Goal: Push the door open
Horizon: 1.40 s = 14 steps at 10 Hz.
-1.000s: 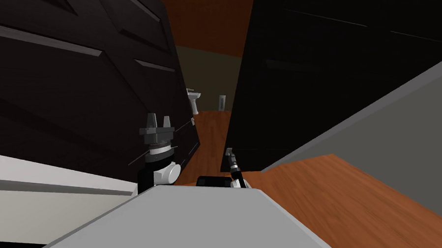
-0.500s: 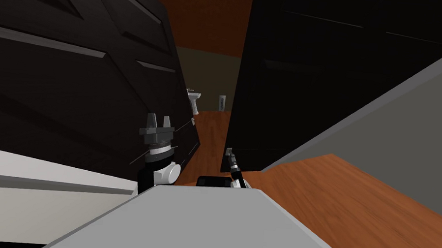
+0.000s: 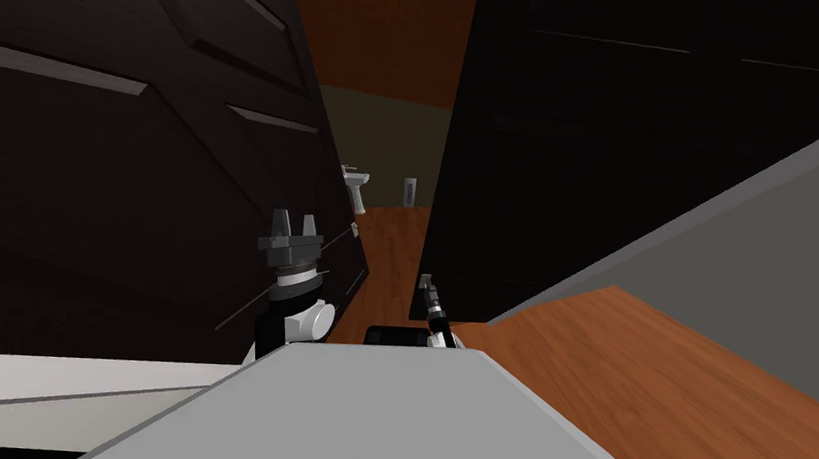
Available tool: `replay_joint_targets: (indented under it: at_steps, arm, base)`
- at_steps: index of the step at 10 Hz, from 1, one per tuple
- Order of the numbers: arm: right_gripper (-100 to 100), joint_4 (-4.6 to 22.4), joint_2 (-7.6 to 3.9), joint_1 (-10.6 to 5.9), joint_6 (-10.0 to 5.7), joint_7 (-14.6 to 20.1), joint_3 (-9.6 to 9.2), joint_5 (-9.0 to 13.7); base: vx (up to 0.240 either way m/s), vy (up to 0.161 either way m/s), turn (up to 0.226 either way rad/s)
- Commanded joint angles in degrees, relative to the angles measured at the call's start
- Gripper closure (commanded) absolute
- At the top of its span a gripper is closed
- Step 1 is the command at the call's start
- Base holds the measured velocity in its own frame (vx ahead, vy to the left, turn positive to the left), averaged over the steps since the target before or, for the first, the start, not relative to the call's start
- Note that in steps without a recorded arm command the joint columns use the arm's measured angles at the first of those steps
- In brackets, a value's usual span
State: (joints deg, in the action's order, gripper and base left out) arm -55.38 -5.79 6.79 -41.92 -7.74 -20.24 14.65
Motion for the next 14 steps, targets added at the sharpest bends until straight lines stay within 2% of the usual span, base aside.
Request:
replay_joint_targets:
  at_steps: [1,9,11,12,14]
  arm:
    - [100,0.09,-0.38,-0.70,-0.34,-0.41,1.70,0.53]
    - [100,1.47,0.83,-1.61,-0.93,-2.88,6.84,1.98]
    - [100,1.98,1.47,-1.95,-1.15,-3.79,8.74,2.51]
    - [-100,0.78,1.50,-0.60,-0.93,-3.92,7.87,2.63]
    - [-100,0.17,1.85,0.16,-1.04,-4.27,7.88,3.03]
  base:
    - [0.192,0.041,-0.053]
    - [0.158,0.060,-0.081]
    - [0.144,0.065,-0.136]
    - [-0.077,0.116,-0.102]
    - [-0.252,0.104,-0.063]
